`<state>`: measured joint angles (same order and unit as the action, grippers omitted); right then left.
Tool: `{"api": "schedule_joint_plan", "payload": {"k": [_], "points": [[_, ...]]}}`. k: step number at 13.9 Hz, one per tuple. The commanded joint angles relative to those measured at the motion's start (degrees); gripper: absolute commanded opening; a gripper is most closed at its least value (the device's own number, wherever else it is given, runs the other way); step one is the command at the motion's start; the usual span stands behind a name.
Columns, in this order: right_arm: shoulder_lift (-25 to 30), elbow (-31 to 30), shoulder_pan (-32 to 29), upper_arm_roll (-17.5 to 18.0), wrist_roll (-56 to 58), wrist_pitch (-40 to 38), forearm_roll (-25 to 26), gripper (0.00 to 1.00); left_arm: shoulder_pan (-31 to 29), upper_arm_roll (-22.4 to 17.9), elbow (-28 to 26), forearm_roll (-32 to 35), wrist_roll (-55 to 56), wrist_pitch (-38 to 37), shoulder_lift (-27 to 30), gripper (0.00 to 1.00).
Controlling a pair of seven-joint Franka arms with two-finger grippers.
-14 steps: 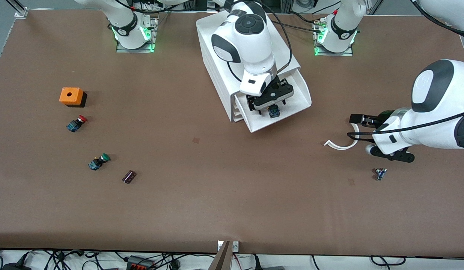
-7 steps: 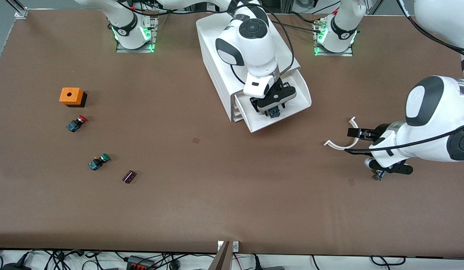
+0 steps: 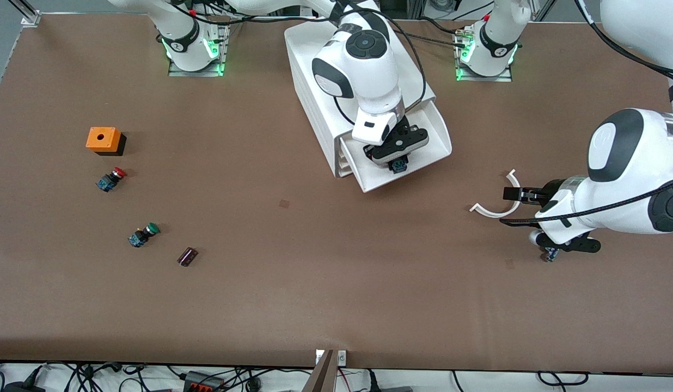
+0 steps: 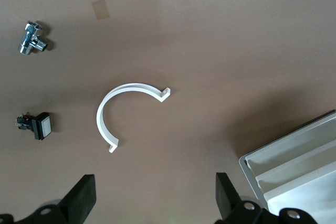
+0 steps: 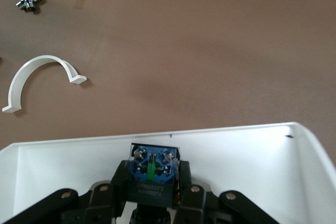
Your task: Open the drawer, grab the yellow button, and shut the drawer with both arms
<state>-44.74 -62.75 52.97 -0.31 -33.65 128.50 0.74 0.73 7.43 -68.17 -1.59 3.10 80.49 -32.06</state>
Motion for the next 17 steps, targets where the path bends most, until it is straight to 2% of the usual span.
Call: {"api": "schedule_joint_plan", "payload": {"k": [1, 3, 5, 9, 11, 13, 17], "points": [[0.53, 8.05, -2.07, -0.13, -0.71, -9.28, 0.23, 0.05, 0.32, 0.22, 1.64, 1.33, 1.38, -0.69, -0.38, 1.0], [2.71, 10.19, -6.71, 0.39, -0.54, -15.45, -1.26, 0.05, 1.28, 0.31, 1.64, 0.98, 4.61, -0.69, -0.38, 1.0], [4.92, 10.1, -12.25, -0.04, 0.07, -20.02, -6.26, 0.05, 2.68, 0.31, 1.55, 1.24, 11.11, 1.14, -0.46, 1.0], [5.54, 8.0, -21.92, 0.04, 4.98, -27.93, -6.72, 0.05, 5.59, 0.57, -6.34, 0.8, 20.87, 11.52, 0.59, 1.0], [6.59, 3.71, -25.62, 0.04, 11.03, -32.16, -6.63, 0.05, 6.12, 3.37, -9.59, 0.71, 26.84, 15.03, 0.76, 1.0], [8.52, -2.26, -30.1, -0.04, 16.84, -31.82, -6.46, 0.05, 5.68, 6.27, -13.37, 0.54, 29.85, 18.98, 1.73, 1.0], [9.67, -11.85, -38.8, -0.04, 30.37, -29.9, -6.54, 0.05, 5.77, 9.35, -20.76, -3.07, 35.12, 25.84, 4.28, 1.0]]}}
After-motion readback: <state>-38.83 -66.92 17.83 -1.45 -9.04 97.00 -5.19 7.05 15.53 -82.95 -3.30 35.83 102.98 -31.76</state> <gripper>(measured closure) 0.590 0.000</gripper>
